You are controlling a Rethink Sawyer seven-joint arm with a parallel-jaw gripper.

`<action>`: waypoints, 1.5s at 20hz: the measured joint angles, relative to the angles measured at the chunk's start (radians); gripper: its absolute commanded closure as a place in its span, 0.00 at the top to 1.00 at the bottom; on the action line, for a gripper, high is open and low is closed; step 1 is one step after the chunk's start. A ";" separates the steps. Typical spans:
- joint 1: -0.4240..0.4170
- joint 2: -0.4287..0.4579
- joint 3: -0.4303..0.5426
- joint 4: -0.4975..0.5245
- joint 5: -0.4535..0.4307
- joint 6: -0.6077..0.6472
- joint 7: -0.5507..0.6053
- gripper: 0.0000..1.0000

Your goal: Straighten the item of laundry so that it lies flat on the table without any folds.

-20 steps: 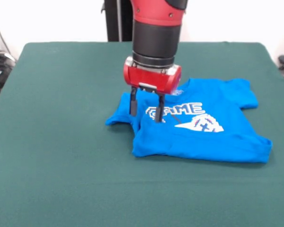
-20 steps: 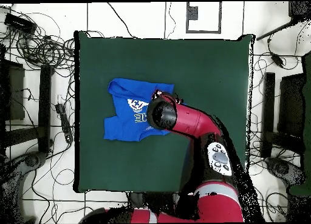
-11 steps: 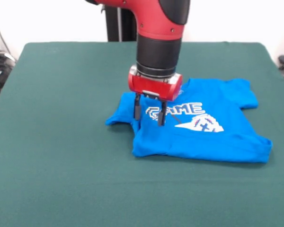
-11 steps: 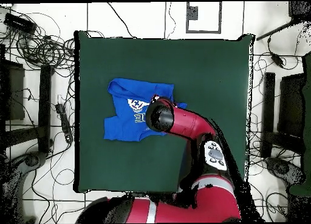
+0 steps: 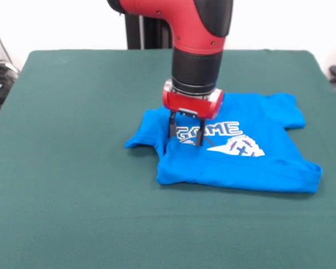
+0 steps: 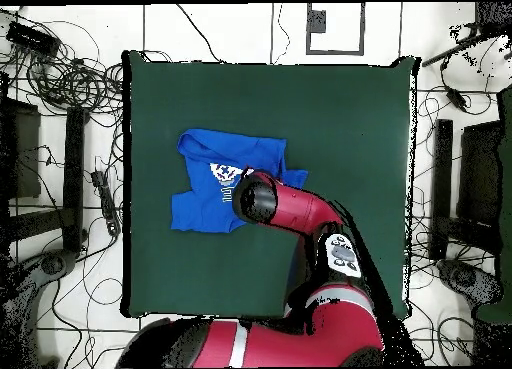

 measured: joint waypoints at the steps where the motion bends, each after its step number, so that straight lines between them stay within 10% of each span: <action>1: 0.001 0.002 0.000 0.003 0.000 0.000 0.000 1.00; 30: -0.003 0.017 0.001 0.006 0.000 -0.002 0.000 1.00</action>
